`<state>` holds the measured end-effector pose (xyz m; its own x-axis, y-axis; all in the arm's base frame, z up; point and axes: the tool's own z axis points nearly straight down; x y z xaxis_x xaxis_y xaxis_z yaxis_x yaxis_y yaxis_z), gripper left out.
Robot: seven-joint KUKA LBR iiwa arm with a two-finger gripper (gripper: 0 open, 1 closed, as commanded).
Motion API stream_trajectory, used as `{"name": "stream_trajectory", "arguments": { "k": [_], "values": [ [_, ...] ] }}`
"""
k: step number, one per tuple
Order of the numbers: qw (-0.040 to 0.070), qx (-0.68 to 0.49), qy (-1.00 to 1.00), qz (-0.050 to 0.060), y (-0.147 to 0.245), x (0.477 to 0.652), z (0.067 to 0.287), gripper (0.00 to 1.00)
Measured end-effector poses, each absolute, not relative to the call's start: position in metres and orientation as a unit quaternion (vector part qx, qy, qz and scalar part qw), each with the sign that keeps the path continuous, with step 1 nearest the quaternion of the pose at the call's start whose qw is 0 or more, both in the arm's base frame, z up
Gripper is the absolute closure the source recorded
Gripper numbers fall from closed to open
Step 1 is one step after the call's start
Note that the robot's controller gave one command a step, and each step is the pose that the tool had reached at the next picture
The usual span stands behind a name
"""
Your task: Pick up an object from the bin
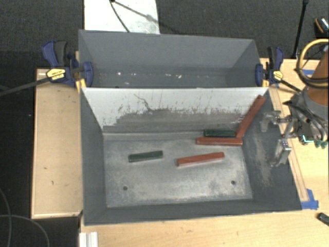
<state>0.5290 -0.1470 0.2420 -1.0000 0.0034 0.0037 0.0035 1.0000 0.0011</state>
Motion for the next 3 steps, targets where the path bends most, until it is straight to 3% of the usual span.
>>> {"name": "stream_trajectory", "arguments": {
  "k": [1,2,3],
  "values": [
    [0.003,0.024,-1.0,-0.002,-0.092,0.519,0.123,0.0],
    [-0.002,0.082,-0.997,-0.001,-0.036,0.577,0.072,0.0],
    [0.0,0.103,-0.995,-0.001,-0.018,0.569,0.071,0.0]
  ]
}}
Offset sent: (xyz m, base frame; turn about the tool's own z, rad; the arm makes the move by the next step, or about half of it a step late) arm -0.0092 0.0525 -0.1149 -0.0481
